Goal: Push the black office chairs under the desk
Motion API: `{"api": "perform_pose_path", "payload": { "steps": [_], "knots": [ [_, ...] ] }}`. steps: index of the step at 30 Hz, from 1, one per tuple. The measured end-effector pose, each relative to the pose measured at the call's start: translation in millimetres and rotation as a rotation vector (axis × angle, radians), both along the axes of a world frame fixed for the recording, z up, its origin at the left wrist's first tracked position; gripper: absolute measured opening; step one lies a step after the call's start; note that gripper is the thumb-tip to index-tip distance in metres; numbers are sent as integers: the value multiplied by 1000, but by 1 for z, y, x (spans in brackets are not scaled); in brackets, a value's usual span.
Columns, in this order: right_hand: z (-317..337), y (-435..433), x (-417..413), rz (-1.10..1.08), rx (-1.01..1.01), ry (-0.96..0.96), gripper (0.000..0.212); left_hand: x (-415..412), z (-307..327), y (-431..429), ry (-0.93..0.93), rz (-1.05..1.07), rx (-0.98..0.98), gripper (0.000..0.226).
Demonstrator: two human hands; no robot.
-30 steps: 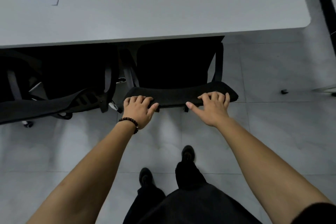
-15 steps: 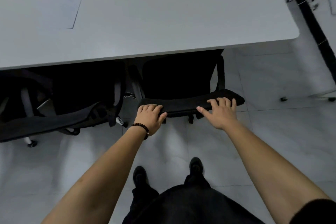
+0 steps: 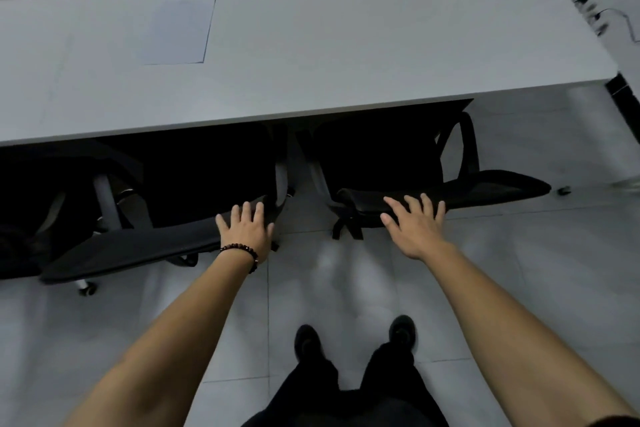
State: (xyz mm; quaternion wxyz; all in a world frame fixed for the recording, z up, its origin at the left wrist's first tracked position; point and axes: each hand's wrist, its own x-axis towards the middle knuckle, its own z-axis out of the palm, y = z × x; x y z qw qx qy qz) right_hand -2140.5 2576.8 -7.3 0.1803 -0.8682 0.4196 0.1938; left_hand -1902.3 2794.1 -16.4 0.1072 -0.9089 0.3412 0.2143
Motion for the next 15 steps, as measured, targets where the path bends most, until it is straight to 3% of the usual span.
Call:
{"api": "perform_pose_path", "payload": {
  "steps": [3, 15],
  "knots": [
    [-1, 1, 0, -21, 14, -14, 52, 2, -7, 14, 96, 27, 10, 54],
    [20, -3, -1, 12, 113, 13, 58, 1, 7, 34, 101, 40, 31, 56]
  ]
}}
